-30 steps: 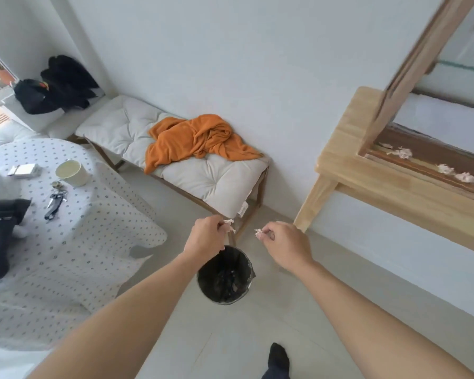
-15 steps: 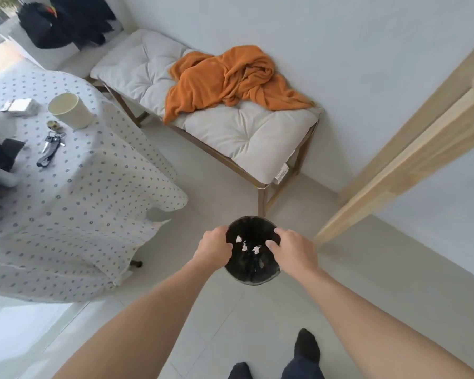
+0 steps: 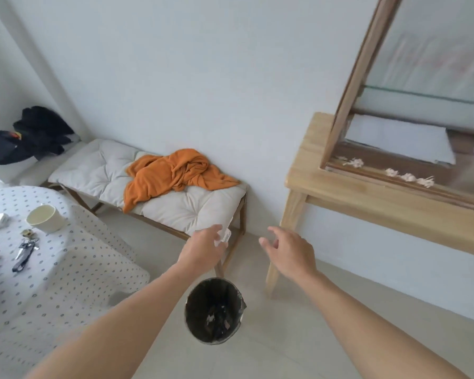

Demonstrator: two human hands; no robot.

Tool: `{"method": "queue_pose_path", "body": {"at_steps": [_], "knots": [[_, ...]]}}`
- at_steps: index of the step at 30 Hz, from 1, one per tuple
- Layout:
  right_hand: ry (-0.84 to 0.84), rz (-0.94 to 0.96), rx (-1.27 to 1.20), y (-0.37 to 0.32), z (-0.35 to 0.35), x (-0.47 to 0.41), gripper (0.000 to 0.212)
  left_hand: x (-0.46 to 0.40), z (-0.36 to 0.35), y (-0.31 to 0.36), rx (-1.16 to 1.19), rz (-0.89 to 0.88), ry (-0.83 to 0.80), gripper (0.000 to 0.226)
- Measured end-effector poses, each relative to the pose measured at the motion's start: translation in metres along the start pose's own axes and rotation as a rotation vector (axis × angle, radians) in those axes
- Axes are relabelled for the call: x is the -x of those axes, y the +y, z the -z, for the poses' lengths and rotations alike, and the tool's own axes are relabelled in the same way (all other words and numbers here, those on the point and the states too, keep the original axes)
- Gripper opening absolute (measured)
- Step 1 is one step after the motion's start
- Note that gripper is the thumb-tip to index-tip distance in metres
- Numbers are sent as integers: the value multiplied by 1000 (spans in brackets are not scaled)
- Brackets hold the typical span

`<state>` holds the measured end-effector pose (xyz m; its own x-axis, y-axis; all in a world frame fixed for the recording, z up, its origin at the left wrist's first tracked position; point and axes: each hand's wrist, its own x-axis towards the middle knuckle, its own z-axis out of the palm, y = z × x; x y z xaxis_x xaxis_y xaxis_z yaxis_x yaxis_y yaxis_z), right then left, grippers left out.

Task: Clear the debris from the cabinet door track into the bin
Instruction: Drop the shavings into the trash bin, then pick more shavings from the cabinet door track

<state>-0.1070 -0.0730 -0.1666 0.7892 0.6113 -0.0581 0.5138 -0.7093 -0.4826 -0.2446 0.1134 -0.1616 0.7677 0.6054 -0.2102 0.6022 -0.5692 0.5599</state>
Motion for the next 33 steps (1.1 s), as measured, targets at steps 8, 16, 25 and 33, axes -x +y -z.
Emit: {"method": "queue_pose_path", "body": {"at_steps": [8,16,25,33], "knots": [[227,-51,0,12,147,8,41,-11,56,143,-8,-282,102,43],[320,-199,32,75,218,-5,45,-48,33,248,-20,-451,49,42],[361,-319,80,138,234,-58,39,-99,-37,330,-72,-571,97,33],[361,-348,46,153,217,-79,34,-119,-56,333,-142,-524,69,30]]}}
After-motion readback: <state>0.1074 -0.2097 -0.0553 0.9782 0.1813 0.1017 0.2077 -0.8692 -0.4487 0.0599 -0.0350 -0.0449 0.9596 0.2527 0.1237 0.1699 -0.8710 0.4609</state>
